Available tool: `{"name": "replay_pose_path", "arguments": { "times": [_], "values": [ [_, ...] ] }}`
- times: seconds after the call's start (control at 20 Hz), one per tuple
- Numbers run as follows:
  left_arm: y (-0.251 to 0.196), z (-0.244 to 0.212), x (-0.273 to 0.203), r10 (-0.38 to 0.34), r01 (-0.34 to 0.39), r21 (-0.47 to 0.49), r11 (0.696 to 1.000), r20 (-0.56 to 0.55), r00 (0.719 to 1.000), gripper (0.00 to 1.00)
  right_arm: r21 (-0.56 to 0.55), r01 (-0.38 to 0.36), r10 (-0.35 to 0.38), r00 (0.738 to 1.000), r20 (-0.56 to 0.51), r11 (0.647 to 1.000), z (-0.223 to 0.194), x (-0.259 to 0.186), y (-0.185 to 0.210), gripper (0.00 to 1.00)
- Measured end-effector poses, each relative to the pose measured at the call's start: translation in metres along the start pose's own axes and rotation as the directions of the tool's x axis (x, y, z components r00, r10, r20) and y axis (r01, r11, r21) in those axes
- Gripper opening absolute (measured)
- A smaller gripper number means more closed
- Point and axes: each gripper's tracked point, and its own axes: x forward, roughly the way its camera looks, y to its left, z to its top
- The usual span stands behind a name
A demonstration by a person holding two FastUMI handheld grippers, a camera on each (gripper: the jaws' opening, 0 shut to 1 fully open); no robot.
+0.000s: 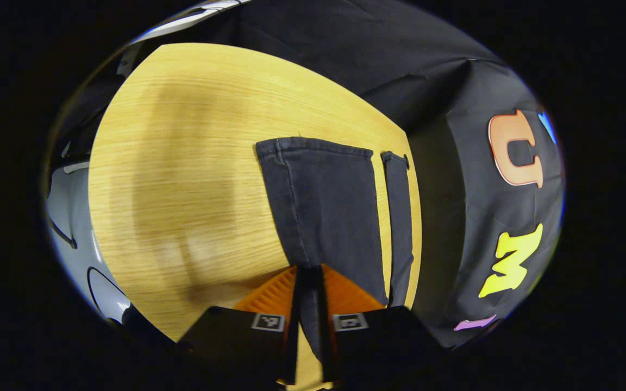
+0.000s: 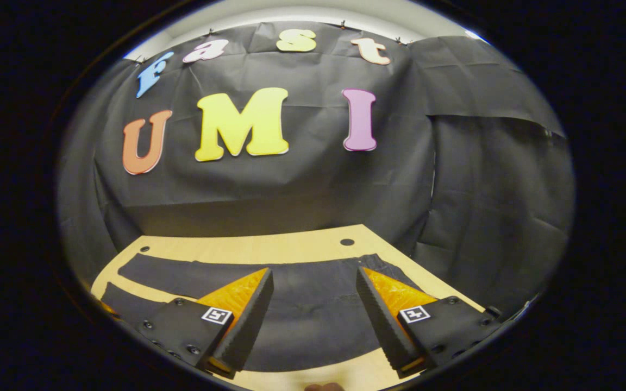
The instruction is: Grasp the waist and the cuffs of the jeans and fold them to make the two legs overlap; first hold the waist and fold one-third of the jeans toward the cuffs, then hold the cuffs and fold the remaining one-third in the same direction to finish folding.
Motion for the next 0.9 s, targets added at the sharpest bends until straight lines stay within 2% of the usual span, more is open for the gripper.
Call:
{"name": "replay_pose_path", "arguments": {
  "times": [0.05, 0.2, 0.25, 0.35, 0.4, 0.45, 0.5, 0.6, 0.7, 0.75, 0.8, 0.85, 0.9],
  "values": [
    [-0.001, 0.000, 0.001, -0.003, 0.003, 0.006, 1.000, -0.004, 1.000, 0.12, 0.012, 0.018, -0.018, 1.000, -0.008, 1.000, 0.000, 0.002, -0.009, 0.92],
    [0.000, -0.002, 0.002, -0.006, 0.006, 0.040, 0.999, -0.012, 1.000, 0.06, 0.084, 0.064, -0.058, 0.995, -0.076, 0.994, -0.012, 0.008, -0.035, 0.92],
    [0.000, 0.000, 0.001, -0.012, 0.012, 0.020, 1.000, -0.015, 1.000, 0.05, 0.119, 0.070, -0.057, 0.992, -0.111, 0.990, -0.021, 0.011, -0.043, 0.96],
    [-0.001, 0.001, -0.001, -0.027, 0.027, -0.015, 1.000, -0.027, 0.999, 0.04, 0.221, 0.086, -0.036, 0.975, -0.220, 0.971, -0.042, 0.017, -0.058, 0.93],
    [0.000, 0.000, -0.002, -0.027, 0.026, -0.021, 0.999, -0.027, 0.999, 0.04, 0.275, 0.116, -0.029, 0.953, -0.302, 0.954, -0.058, 0.018, -0.066, 0.96],
    [0.000, -0.001, -0.003, -0.026, 0.025, -0.023, 0.999, -0.026, 0.999, 0.04, 0.343, 0.156, -0.015, 0.925, -0.381, 0.926, -0.078, 0.017, -0.074, 0.93],
    [-0.002, -0.001, -0.004, -0.025, 0.024, -0.023, 0.999, -0.025, 0.999, 0.04, 0.418, 0.203, 0.010, 0.891, -0.455, 0.886, -0.095, 0.014, -0.079, 0.98],
    [-0.005, 0.000, -0.006, -0.028, 0.027, -0.030, 0.999, -0.027, 0.999, 0.04, 0.525, 0.309, 0.045, 0.829, -0.557, 0.793, -0.122, 0.012, -0.094, 0.98],
    [-0.005, 0.001, -0.006, -0.024, 0.023, -0.035, 0.999, -0.028, 0.999, 0.04, 0.557, 0.391, 0.046, 0.788, -0.614, 0.732, -0.144, 0.015, -0.109, 0.98],
    [-0.005, 0.001, -0.006, -0.021, 0.020, -0.037, 0.999, -0.028, 0.999, 0.04, 0.559, 0.409, 0.052, 0.773, -0.632, 0.721, -0.152, 0.019, -0.114, 0.97],
    [-0.005, 0.000, -0.007, -0.017, 0.016, -0.043, 0.999, -0.024, 1.000, 0.04, 0.569, 0.417, 0.062, 0.767, -0.639, 0.709, -0.156, 0.025, -0.116, 0.91],
    [-0.005, 0.000, -0.007, -0.014, 0.013, -0.051, 0.999, -0.020, 1.000, 0.04, 0.575, 0.426, 0.070, 0.758, -0.648, 0.699, -0.160, 0.031, -0.117, 0.98],
    [-0.003, 0.001, -0.008, -0.010, 0.009, -0.060, 0.998, -0.017, 1.000, 0.04, 0.576, 0.435, 0.078, 0.748, -0.659, 0.692, -0.165, 0.036, -0.119, 0.97]
  ]
}}
